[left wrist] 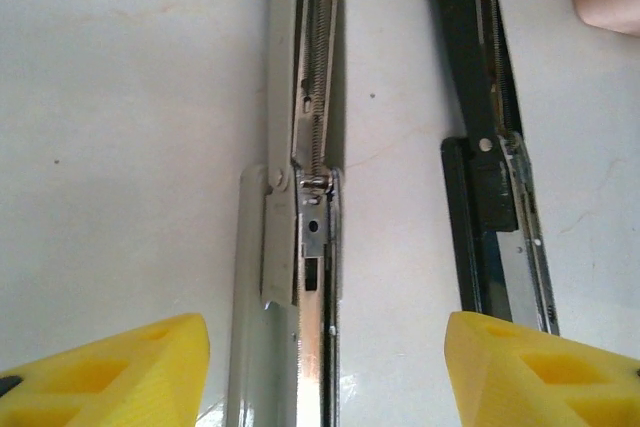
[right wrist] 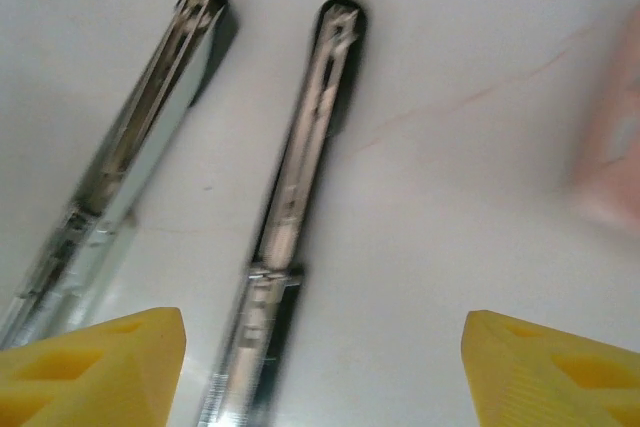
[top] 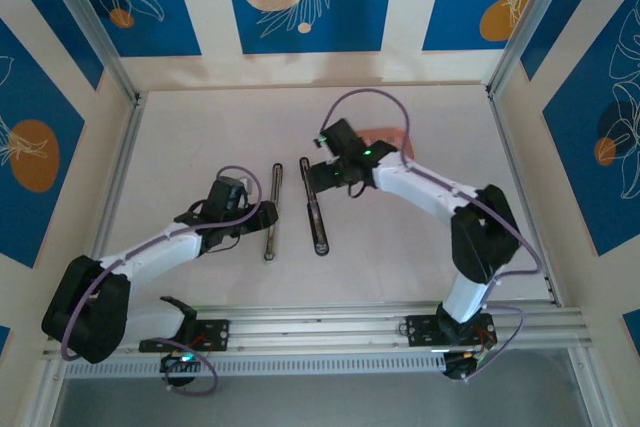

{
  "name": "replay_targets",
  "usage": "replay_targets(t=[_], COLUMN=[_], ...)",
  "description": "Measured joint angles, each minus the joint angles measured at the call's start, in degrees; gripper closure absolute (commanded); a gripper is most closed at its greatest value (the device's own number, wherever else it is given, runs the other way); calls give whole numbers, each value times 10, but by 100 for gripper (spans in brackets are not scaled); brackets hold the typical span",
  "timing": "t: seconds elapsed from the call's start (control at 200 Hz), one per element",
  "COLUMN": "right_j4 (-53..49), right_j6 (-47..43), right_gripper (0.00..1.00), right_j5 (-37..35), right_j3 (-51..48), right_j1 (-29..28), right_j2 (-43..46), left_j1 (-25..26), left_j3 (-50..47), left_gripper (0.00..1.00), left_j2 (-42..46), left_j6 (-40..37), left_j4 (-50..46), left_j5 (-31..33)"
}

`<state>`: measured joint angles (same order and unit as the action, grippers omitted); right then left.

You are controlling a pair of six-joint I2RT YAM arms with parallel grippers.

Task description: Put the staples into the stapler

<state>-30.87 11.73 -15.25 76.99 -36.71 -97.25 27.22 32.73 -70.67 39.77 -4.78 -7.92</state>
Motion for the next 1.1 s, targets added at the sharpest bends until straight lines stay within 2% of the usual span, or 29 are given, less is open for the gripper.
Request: replay_targets(t=[0.275,0.38,0.51,0.745,0.92,1.1], right_j4=[-8,-7,2,0,9,2], right_j6=[-343,-430,-515,-610,-638,-651], right_gripper=[26,27,27,28,28,34], right_j5=[150,175,176,160,139,139], right_j3=[-38,-36,-20,14,37,68], right_j1=[176,212,228,228,232,240], right_j2=[33,24,-25,-108,-140,-163], left_j1=[-1,-1,-1,-1,-1,-1], left_j3=[0,0,0,0,0,0], left_gripper=[37,37,38,38,37,37], left_j2=[5,4,4,0,-3,-8], left_j6=[-36,-40,-40,-40,-40,-39], left_j4=[28,35,42,45,45,47], left_j5=[-33,-40,-41,-41,-41,-41])
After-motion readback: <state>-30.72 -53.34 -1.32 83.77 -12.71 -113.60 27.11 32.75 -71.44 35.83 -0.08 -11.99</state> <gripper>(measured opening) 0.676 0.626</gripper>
